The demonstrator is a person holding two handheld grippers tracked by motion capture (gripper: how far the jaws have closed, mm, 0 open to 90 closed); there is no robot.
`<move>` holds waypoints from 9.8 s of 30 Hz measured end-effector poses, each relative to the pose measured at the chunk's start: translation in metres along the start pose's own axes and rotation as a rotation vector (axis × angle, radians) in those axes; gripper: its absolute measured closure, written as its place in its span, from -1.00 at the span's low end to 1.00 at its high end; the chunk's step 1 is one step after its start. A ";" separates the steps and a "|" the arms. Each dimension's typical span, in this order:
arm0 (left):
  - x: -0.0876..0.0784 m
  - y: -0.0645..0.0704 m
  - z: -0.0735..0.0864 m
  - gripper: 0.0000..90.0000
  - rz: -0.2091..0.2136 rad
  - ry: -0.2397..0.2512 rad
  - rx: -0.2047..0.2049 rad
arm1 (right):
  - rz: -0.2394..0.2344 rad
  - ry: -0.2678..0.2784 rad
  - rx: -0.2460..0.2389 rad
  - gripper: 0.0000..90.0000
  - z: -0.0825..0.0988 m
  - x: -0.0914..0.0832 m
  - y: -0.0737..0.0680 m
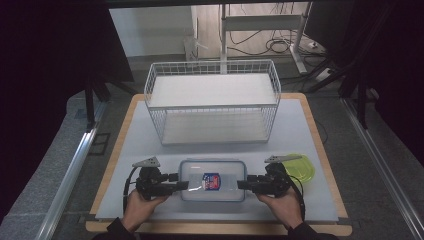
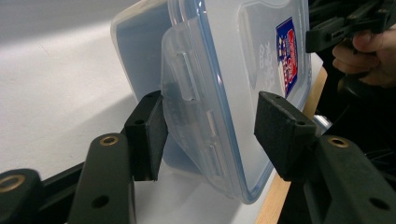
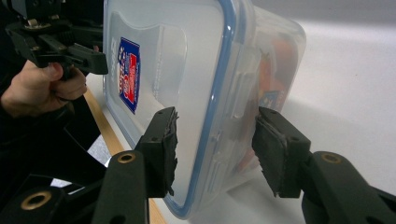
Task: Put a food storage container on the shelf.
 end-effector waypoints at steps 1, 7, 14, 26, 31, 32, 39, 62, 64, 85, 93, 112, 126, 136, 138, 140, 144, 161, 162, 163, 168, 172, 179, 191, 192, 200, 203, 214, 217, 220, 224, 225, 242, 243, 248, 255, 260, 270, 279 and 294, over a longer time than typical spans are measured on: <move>0.000 0.000 0.000 0.01 0.001 0.006 -0.007 | 0.002 0.003 0.008 0.13 0.000 0.000 0.000; -0.001 0.001 -0.002 0.04 -0.006 0.009 -0.016 | 0.014 0.008 0.038 0.17 0.000 -0.001 -0.002; -0.001 0.002 -0.007 0.08 -0.012 0.012 -0.012 | 0.026 0.020 0.020 0.18 -0.004 -0.002 -0.001; -0.011 0.014 -0.029 0.09 -0.015 0.045 0.018 | 0.028 0.062 -0.007 0.17 -0.025 -0.013 -0.002; -0.013 0.017 -0.037 0.09 -0.015 0.049 0.023 | 0.034 0.068 -0.021 0.17 -0.035 -0.018 -0.001; -0.014 0.019 -0.042 0.09 -0.012 0.052 0.029 | 0.036 0.069 -0.026 0.17 -0.038 -0.019 -0.001; -0.021 0.027 -0.060 0.10 -0.012 0.067 0.044 | 0.040 0.090 -0.042 0.17 -0.056 -0.027 0.000; -0.039 0.041 -0.119 0.10 -0.003 0.115 0.051 | 0.047 0.130 -0.062 0.17 -0.118 -0.046 0.008; -0.040 0.041 -0.122 0.10 -0.001 0.119 0.049 | 0.049 0.132 -0.067 0.17 -0.125 -0.048 0.008; -0.074 0.056 -0.187 0.11 0.004 0.175 0.059 | 0.040 0.173 -0.084 0.17 -0.193 -0.060 0.008; -0.076 0.055 -0.209 0.11 0.018 0.186 0.041 | 0.037 0.185 -0.073 0.17 -0.215 -0.062 0.016; -0.063 0.038 -0.240 0.12 0.031 0.188 0.004 | 0.043 0.215 -0.030 0.17 -0.243 -0.058 0.045; -0.059 0.027 -0.251 0.09 -0.001 0.192 -0.036 | 0.041 0.219 0.016 0.17 -0.253 -0.046 0.060; -0.058 0.024 -0.253 0.04 -0.024 0.208 0.010 | 0.042 0.215 0.030 0.15 -0.254 -0.041 0.064; -0.058 0.025 -0.253 0.03 -0.034 0.210 0.011 | 0.048 0.221 0.031 0.13 -0.255 -0.040 0.065; -0.057 0.026 -0.252 0.00 -0.056 0.212 0.030 | 0.053 0.228 0.031 0.12 -0.255 -0.039 0.066; -0.057 0.027 -0.251 -0.05 -0.089 0.217 0.059 | 0.069 0.238 0.019 0.11 -0.254 -0.038 0.066; -0.047 0.033 -0.256 -0.35 -0.230 0.230 0.143 | 0.141 0.245 -0.004 0.03 -0.250 -0.028 0.070; -0.047 0.035 -0.255 -0.37 -0.234 0.237 0.150 | 0.152 0.248 -0.016 0.02 -0.250 -0.029 0.069; -0.047 0.035 -0.255 -0.37 -0.234 0.237 0.150 | 0.152 0.248 -0.016 0.02 -0.250 -0.029 0.069; -0.056 0.045 -0.238 -0.25 -0.291 0.274 0.241 | 0.195 0.281 -0.108 0.00 -0.241 -0.041 0.064; -0.065 0.046 -0.221 -0.01 -0.220 0.318 0.223 | 0.221 0.272 -0.178 0.26 -0.230 -0.050 0.057; -0.057 0.043 -0.194 0.53 -0.212 0.289 0.240 | 0.237 0.244 -0.276 0.76 -0.213 -0.048 0.039; -0.034 0.037 -0.196 0.86 -0.279 0.276 0.252 | 0.221 0.175 -0.295 0.95 -0.208 -0.013 0.035; -0.033 0.036 -0.197 0.88 -0.281 0.274 0.252 | 0.224 0.171 -0.296 0.95 -0.209 -0.011 0.036; -0.027 0.026 -0.207 0.88 -0.309 0.260 0.223 | 0.242 0.178 -0.266 0.96 -0.212 -0.002 0.046; -0.025 0.024 -0.211 0.88 -0.331 0.255 0.220 | 0.251 0.180 -0.256 0.96 -0.213 -0.001 0.050; -0.021 0.025 -0.211 0.80 -0.335 0.254 0.235 | 0.259 0.184 -0.235 0.91 -0.211 0.001 0.058; -0.021 0.029 -0.207 0.61 -0.315 0.256 0.248 | 0.258 0.195 -0.249 0.78 -0.210 -0.001 0.055; -0.021 0.032 -0.203 0.35 -0.313 0.254 0.261 | 0.254 0.195 -0.266 0.59 -0.208 -0.003 0.050; -0.020 0.036 -0.196 0.05 -0.293 0.243 0.284 | 0.249 0.193 -0.289 0.37 -0.204 -0.005 0.043; -0.020 0.036 -0.196 -0.04 -0.293 0.243 0.284 | 0.249 0.189 -0.295 0.32 -0.203 -0.005 0.041; -0.018 0.040 -0.137 -0.72 -0.249 0.191 0.332 | 0.241 0.155 -0.348 -0.38 -0.168 -0.007 0.022; -0.018 0.040 -0.137 -0.73 -0.249 0.191 0.332 | 0.241 0.155 -0.348 -0.38 -0.168 -0.007 0.022; -0.020 0.040 -0.116 -0.81 -0.239 0.200 0.330 | 0.251 0.132 -0.387 -0.51 -0.151 -0.006 0.016; -0.019 0.040 -0.095 -0.86 -0.251 0.199 0.343 | 0.252 0.106 -0.424 -0.65 -0.131 -0.003 0.008; -0.017 0.035 -0.078 -0.89 -0.267 0.215 0.354 | 0.250 0.096 -0.422 -0.72 -0.115 -0.004 0.007; -0.018 0.029 -0.054 -0.94 -0.329 0.242 0.390 | 0.243 0.094 -0.394 -0.90 -0.085 -0.010 0.009; -0.020 0.018 -0.022 -0.96 -0.337 0.191 0.356 | 0.206 0.079 -0.378 -0.91 -0.059 -0.011 0.005; 0.000 0.012 0.021 -0.97 -0.439 0.062 0.428 | 0.265 -0.031 -0.419 -0.88 -0.008 -0.014 0.000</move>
Point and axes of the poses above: each handheld gripper's, and its own axes: x roughly forward along the jaws, z roughly out of its underside, y roughly to its right, the point moved 3 cm from there along x, roughly forward along the jaws, and after that the axes turned 13 degrees about -x, right-handed, at the moved point
